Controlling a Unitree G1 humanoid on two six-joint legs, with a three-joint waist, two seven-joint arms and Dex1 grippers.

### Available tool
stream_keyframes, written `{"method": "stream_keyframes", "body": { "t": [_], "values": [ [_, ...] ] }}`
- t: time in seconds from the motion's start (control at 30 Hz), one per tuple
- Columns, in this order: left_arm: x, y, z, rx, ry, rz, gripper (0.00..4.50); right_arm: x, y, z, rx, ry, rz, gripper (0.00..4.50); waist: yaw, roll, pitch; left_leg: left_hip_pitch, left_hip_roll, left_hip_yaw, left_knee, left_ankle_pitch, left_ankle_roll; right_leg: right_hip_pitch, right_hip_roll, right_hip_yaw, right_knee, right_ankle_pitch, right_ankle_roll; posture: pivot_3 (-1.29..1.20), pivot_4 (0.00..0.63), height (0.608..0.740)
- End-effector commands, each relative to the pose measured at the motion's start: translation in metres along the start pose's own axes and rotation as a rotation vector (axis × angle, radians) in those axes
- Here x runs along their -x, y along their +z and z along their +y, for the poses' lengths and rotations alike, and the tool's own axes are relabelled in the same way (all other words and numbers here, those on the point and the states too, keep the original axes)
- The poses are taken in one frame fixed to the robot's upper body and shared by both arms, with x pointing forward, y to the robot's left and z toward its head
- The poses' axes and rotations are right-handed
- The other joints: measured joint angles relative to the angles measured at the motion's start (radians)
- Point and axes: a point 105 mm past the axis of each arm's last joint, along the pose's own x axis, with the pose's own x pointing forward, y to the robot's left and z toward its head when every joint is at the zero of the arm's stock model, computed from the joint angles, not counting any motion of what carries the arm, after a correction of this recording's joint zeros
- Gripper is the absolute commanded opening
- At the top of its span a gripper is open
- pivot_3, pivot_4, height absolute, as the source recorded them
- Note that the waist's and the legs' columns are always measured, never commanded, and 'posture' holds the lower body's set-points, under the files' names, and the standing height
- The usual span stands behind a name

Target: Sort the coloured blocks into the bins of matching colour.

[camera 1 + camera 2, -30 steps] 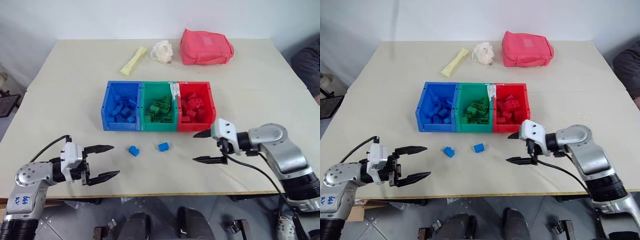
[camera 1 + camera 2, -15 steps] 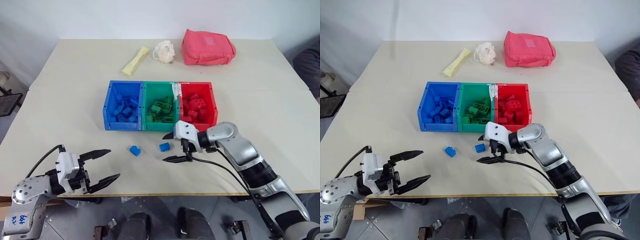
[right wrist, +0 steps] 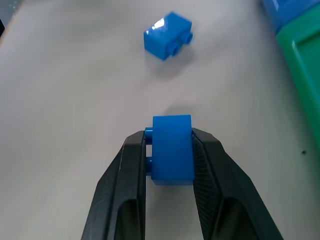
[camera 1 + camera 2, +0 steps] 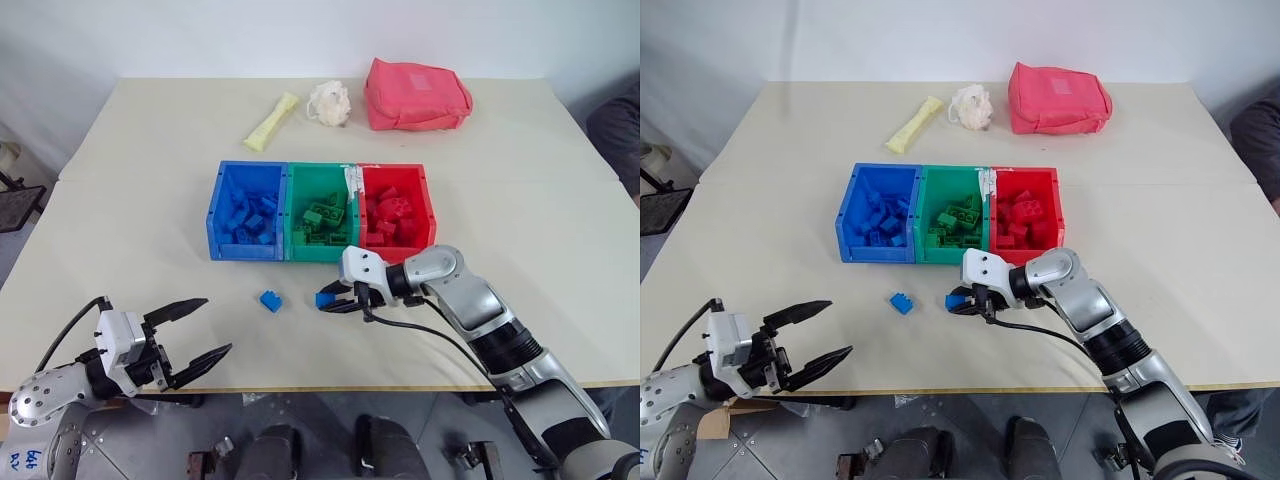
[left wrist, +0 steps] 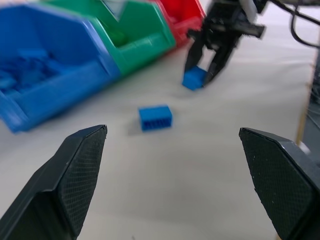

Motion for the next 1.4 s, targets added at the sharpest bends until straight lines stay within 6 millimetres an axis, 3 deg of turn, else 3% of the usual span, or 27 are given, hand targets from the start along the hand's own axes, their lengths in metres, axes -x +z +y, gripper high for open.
{"method": "stream_keyframes", "body": {
  "t": [0.03,0.2,0.3,0.6,0.97,1.1,1.4],
  "values": [
    [0.006,0.02,0.007,-0.033,0.114,-0.077,4.5,0.005,0.043,-0.011,0.075,-0.024,-0.126,0.84,-0.002,0.0,0.0,0.0,0.0,0.0,0.0,0.0,0.0,0.0,0.0,0.0,0.0,0.0,0.0,0.0,0.15,0.74],
    [0.013,0.029,0.012,-0.034,0.227,-0.112,4.5,-0.002,0.077,-0.024,0.099,-0.038,-0.233,0.84,-0.003,0.0,0.0,0.0,0.001,0.0,0.0,0.0,-0.001,-0.001,0.001,0.0,0.001,0.0,0.0,0.0,0.15,0.74],
    [0.018,0.028,0.007,-0.016,0.274,-0.098,4.5,-0.017,0.099,-0.04,0.107,-0.068,-0.3,0.84,-0.012,0.0,0.0,0.0,0.001,0.0,0.0,0.0,-0.001,-0.001,0.001,0.0,0.001,0.0,0.0,0.0,0.15,0.74],
    [0.025,0.028,0.002,0.016,0.358,-0.078,4.5,-0.059,0.132,-0.073,0.099,-0.203,-0.37,0.84,-0.029,0.0,0.0,0.0,-0.001,0.0,-0.001,0.0,-0.001,-0.002,0.001,0.001,0.003,0.0,-0.001,0.0,0.15,0.74],
    [0.02,0.031,0.009,0.011,0.348,-0.09,4.5,-0.051,0.134,-0.088,0.104,-0.273,-0.391,4.46,-0.028,0.0,0.0,0.0,-0.001,-0.001,-0.001,-0.001,-0.002,-0.006,0.001,0.002,0.009,-0.002,-0.003,0.0,0.15,0.74],
    [0.017,0.031,0.012,0.011,0.322,-0.093,4.5,-0.038,0.127,-0.083,0.127,-0.237,-0.392,4.46,-0.027,0.0,0.0,0.0,0.0,-0.001,-0.001,-0.001,-0.002,-0.006,0.001,0.002,0.01,-0.002,-0.003,0.0,0.15,0.74],
    [0.002,0.028,0.019,0.013,0.204,-0.076,4.5,0.012,0.089,-0.063,0.131,-0.182,-0.326,4.46,-0.024,0.0,0.0,-0.001,0.0,-0.001,-0.001,-0.001,-0.002,-0.006,0.001,0.001,0.009,-0.002,-0.003,0.0,0.15,0.74]
  ]
}}
